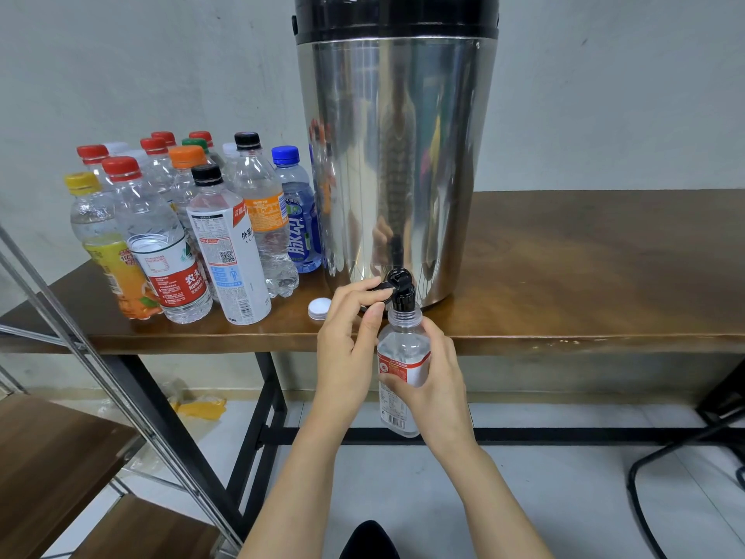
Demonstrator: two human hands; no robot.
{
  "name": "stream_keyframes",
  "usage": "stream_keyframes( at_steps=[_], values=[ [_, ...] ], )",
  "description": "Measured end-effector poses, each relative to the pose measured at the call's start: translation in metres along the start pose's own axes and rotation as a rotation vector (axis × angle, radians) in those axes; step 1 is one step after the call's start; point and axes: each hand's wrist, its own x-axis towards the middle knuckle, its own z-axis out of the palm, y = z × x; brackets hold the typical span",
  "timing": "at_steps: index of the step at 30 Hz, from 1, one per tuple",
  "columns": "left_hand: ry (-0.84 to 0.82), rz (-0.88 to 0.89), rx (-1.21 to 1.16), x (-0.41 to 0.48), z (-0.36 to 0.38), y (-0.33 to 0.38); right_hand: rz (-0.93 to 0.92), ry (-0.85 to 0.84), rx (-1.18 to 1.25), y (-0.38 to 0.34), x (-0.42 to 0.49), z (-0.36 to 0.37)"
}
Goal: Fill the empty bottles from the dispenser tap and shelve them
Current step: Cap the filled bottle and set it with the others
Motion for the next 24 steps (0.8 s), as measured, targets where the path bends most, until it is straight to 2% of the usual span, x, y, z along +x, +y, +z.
stream_keyframes(
  at_steps=[24],
  values=[
    [0.0, -0.026, 0.004, -0.0005, -0.0011, -0.0003, -0.002, -0.004, 0.0, 0.0013, 0.0002, 0.0007]
  ],
)
